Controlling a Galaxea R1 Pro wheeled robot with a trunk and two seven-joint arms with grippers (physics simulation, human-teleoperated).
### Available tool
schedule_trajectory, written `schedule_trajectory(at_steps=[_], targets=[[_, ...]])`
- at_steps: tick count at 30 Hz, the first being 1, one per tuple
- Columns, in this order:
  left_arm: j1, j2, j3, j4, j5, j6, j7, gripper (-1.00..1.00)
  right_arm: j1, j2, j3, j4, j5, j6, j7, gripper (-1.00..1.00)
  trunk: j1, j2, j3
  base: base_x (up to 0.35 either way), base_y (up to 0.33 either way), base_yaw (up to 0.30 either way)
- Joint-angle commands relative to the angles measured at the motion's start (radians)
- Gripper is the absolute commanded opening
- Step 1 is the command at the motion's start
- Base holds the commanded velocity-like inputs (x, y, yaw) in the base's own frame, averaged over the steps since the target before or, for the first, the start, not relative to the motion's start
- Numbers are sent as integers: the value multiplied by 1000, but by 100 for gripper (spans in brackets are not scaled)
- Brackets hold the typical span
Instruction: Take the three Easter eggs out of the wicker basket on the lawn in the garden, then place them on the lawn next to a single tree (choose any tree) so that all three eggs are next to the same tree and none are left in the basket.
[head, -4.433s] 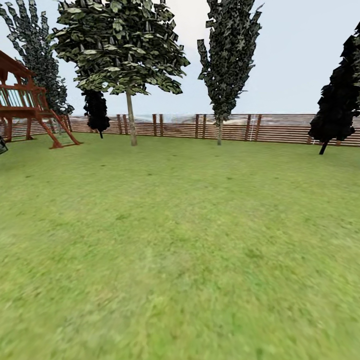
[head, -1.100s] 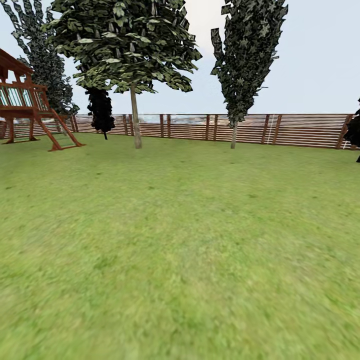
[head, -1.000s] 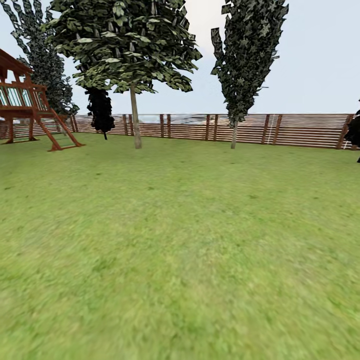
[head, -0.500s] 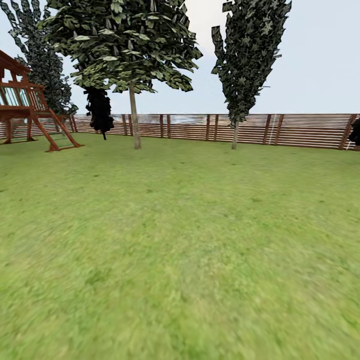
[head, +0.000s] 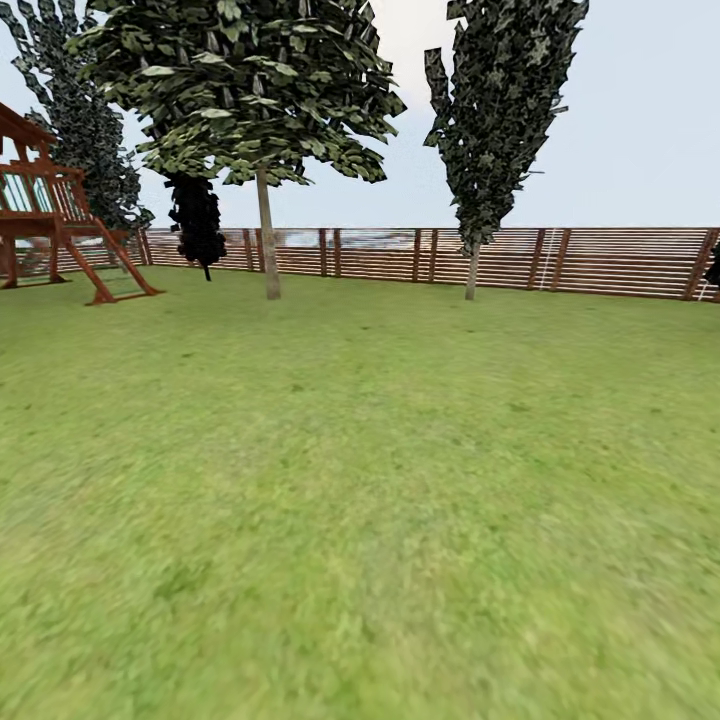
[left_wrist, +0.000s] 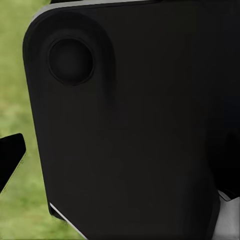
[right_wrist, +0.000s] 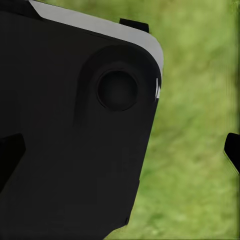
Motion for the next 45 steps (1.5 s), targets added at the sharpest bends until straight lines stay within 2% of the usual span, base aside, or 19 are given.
schedule_trajectory(at_steps=[1, 45], targets=[[1, 0, -1, -2, -1, 0, -3, 100, -1, 0, 5, 2, 2, 0, 1, 100, 1, 0, -1, 334, 0, 0], [1, 0, -1, -2, -1, 0, -2, 100, -1, -1, 5, 2, 2, 0, 2, 100, 1, 0, -1, 334, 0, 0]])
